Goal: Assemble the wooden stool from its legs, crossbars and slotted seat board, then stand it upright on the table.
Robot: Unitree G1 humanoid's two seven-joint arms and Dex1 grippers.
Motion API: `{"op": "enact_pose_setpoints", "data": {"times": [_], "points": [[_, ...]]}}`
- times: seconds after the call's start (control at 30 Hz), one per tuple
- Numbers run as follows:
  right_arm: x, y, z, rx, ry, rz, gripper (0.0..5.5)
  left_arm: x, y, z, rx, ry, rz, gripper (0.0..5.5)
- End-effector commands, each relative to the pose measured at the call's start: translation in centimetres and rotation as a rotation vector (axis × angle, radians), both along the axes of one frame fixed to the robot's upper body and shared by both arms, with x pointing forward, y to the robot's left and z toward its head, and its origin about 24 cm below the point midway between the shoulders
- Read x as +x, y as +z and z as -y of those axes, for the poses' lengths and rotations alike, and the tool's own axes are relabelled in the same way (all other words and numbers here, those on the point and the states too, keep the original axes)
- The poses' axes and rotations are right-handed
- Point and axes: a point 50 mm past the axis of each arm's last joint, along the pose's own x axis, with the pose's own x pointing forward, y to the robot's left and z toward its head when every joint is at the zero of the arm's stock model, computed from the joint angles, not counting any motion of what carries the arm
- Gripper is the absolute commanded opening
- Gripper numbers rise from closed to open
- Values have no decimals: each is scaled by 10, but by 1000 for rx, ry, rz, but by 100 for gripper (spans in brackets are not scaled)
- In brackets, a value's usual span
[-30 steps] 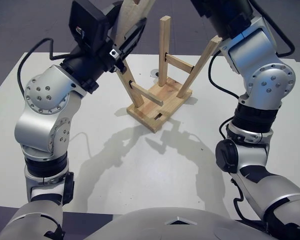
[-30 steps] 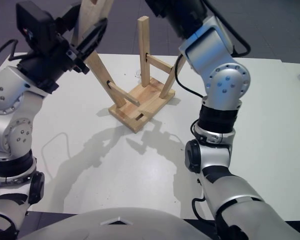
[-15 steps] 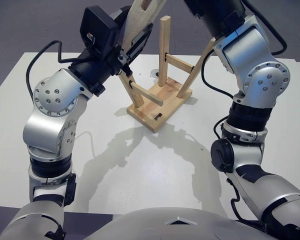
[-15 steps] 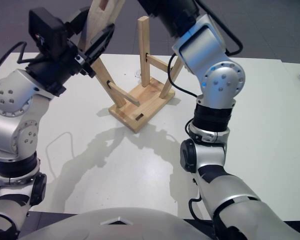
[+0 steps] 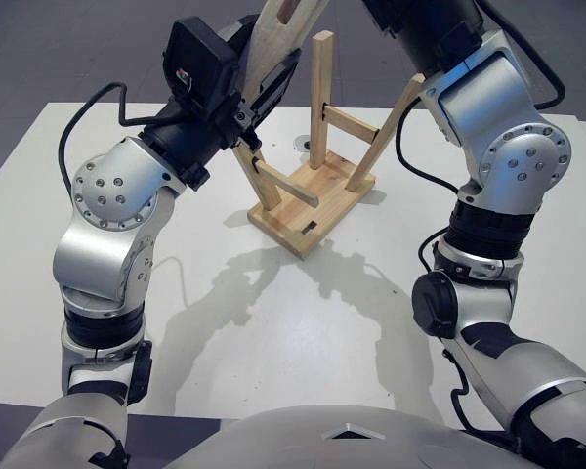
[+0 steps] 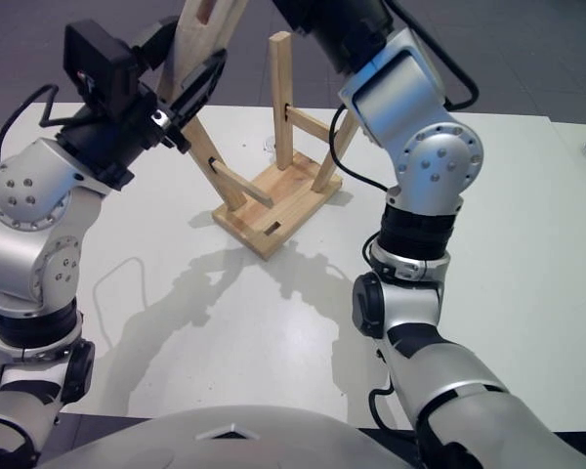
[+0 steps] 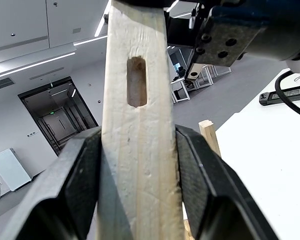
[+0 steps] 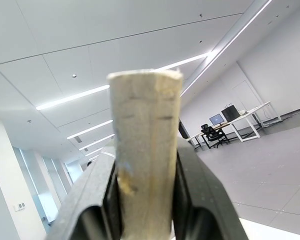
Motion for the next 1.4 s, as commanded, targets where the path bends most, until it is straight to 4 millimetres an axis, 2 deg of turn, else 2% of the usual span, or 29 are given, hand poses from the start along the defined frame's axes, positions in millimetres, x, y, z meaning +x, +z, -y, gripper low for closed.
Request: {"op": "enact_pose_setpoints", "data": {"times": [0.03,0.07,0.1,0.23,0.33,0.43,0.6,0.7,0.73,0.8,0.9,1.0,1.07,1.23,1.4], "points": [[-6,-1,5,0,-13,12,100,2,-3,-3,16,40,-7,205],[-6,-2,6,-7,-18,15,100,2,-3,-2,18,44,-11,205],[-7,-2,6,-14,-29,20,100,3,-4,-2,21,49,-17,242],[-13,-4,15,-20,-74,35,100,2,-3,-1,7,18,-39,298],[-17,-5,28,-28,-132,45,100,-6,4,0,-31,-54,-51,350],[-24,-2,51,3,-206,65,100,-14,7,-5,-30,-130,-76,403],[-43,-1,87,15,-375,131,100,-26,20,-33,-128,-190,-79,488],[-55,-9,108,-49,-525,143,100,-14,35,-74,-351,1,-41,538],[-58,-15,106,-103,-540,148,100,-7,38,-91,-460,101,-34,540],[-61,-33,89,-242,-520,146,100,5,35,-120,-641,269,-37,540],[-60,-51,70,-340,-501,142,100,26,16,-147,-782,551,-83,540],[-48,-69,66,-343,-562,53,100,38,0,-164,-860,757,-100,540],[-43,-85,65,-328,-603,-19,100,46,-7,-163,-870,826,-98,540],[-34,-124,62,-227,-646,-262,100,61,-17,-146,-872,836,-129,540],[-36,-142,60,-121,-664,-397,100,69,-23,-131,-836,817,-162,540]]}}
